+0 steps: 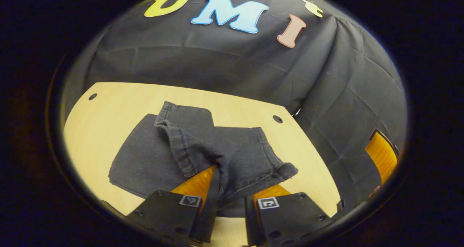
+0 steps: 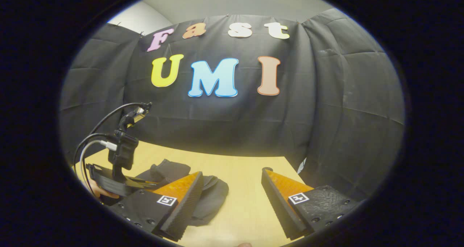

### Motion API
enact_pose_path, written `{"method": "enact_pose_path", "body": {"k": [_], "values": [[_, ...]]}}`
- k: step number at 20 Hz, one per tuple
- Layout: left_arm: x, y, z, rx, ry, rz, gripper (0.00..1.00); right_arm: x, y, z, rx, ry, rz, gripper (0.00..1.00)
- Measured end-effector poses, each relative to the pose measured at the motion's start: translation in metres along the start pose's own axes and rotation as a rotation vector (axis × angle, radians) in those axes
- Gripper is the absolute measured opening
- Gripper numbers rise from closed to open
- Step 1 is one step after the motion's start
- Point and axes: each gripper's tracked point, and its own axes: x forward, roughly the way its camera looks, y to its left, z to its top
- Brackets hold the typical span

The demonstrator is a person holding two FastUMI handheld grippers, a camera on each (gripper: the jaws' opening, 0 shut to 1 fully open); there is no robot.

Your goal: Grasp the waist and the cuffs of the jeans and fold them to make the two legs overlap; first hold the waist and fold one-third of the jeans toward the cuffs, then hold the cuffs and fold the remaining one-third in the same direction to finish folding.

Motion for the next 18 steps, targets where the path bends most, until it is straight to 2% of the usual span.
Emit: {"method": "enact_pose_path", "body": {"k": [1, 2, 3, 5, 9, 10, 14, 18], "values": [[-0.003, 0.002, -0.001, 0.000, -0.002, 0.000, 0.51, -0.001, -0.001, 0.001, 0.005, -0.005, -0.011, 0.94], [-0.010, 0.000, -0.002, -0.005, -0.002, -0.015, 0.47, -0.003, 0.001, 0.004, 0.013, -0.006, -0.017, 0.94], [-0.018, -0.004, 0.000, -0.005, -0.008, -0.026, 0.57, -0.005, 0.003, 0.003, 0.021, -0.010, -0.019, 0.95], [-0.038, -0.005, 0.004, 0.020, -0.030, -0.024, 0.90, -0.009, 0.005, 0.009, 0.023, -0.024, -0.033, 0.94], [-0.084, -0.010, 0.029, 0.080, -0.127, -0.021, 0.91, -0.015, 0.012, 0.020, 0.037, -0.051, -0.048, 0.94], [-0.095, -0.008, 0.041, 0.091, -0.164, -0.015, 0.94, -0.017, 0.013, 0.023, 0.041, -0.057, -0.053, 0.94], [-0.143, 0.000, 0.086, 0.138, -0.309, 0.026, 0.93, -0.028, 0.015, 0.032, 0.056, -0.084, -0.078, 0.94], [-0.184, 0.016, 0.115, 0.175, -0.443, 0.094, 0.95, -0.041, 0.005, 0.031, 0.035, -0.077, -0.146, 0.95]]}}
